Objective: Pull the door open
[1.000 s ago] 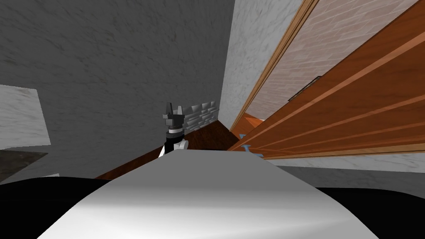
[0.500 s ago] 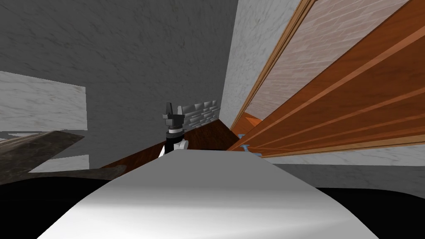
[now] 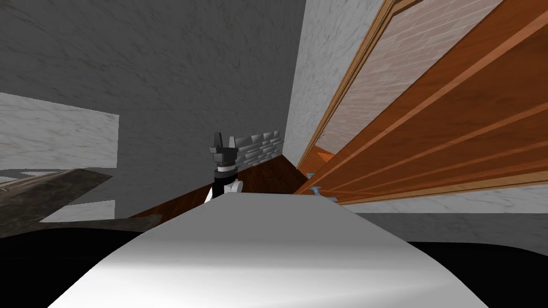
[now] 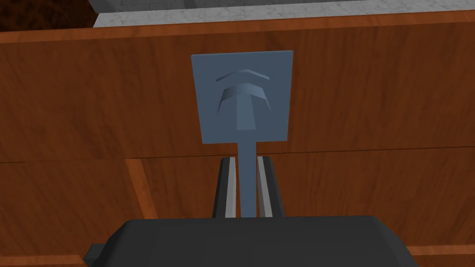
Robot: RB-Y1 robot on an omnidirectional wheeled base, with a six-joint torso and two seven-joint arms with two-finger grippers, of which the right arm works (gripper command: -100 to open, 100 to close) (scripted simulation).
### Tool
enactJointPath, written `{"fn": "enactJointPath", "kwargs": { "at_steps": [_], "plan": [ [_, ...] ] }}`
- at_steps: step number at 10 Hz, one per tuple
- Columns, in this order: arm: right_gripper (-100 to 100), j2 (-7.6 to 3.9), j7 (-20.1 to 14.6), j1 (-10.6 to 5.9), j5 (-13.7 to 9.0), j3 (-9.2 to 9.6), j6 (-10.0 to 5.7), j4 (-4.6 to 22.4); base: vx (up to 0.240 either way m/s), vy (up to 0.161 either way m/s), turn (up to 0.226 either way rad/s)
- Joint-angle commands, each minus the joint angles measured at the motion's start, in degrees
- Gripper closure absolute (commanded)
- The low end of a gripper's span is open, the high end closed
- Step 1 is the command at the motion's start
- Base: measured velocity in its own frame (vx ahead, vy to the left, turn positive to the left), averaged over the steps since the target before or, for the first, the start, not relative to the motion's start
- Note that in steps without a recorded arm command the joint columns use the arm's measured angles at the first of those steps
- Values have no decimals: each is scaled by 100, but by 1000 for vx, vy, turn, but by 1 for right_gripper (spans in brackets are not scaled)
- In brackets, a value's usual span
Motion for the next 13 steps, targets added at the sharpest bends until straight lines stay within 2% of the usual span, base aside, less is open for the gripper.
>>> {"fn": "enactJointPath", "kwargs": {
  "at_steps": [1, 3, 6, 8, 9, 10, 13],
  "plan": [
    [100, 108, -12, -88, 77, 100, -84, 95, 138, 42, 31],
    [100, 130, 4, -99, 98, 129, -92, 199, 129, 33, 24],
    [100, 196, 54, -126, 168, 222, -129, 117, 85, 64, 13],
    [100, 196, 54, -126, 168, 222, -129, 117, 48, 33, -4],
    [100, 246, 95, -141, 226, 297, -172, 136, 93, 55, 41],
    [-100, 176, 168, -135, 110, 281, -104, 78, 31, 21, -130],
    [-100, 88, 412, -11, -46, 383, 125, -383, -74, -35, -145]
  ]
}}
